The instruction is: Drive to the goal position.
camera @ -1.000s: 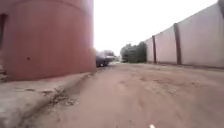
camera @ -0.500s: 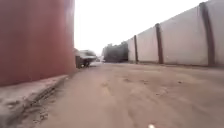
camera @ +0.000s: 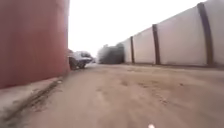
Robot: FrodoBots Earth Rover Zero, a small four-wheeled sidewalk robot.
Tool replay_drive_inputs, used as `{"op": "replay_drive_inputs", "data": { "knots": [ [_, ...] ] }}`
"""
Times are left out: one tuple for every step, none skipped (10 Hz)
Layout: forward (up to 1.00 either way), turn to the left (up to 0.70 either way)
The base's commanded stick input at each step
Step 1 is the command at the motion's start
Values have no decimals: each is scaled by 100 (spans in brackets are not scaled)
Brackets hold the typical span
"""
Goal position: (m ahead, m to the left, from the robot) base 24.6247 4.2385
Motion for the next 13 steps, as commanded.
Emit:
{"op": "replay_drive_inputs", "data": {
  "knots": [
    [50,0],
    [50,0],
    [50,34],
    [50,50],
    [50,49],
    [50,13],
    [50,0],
    [50,0],
    [50,0],
    [50,0],
    [50,0],
    [50,0],
    [50,0]
  ]
}}
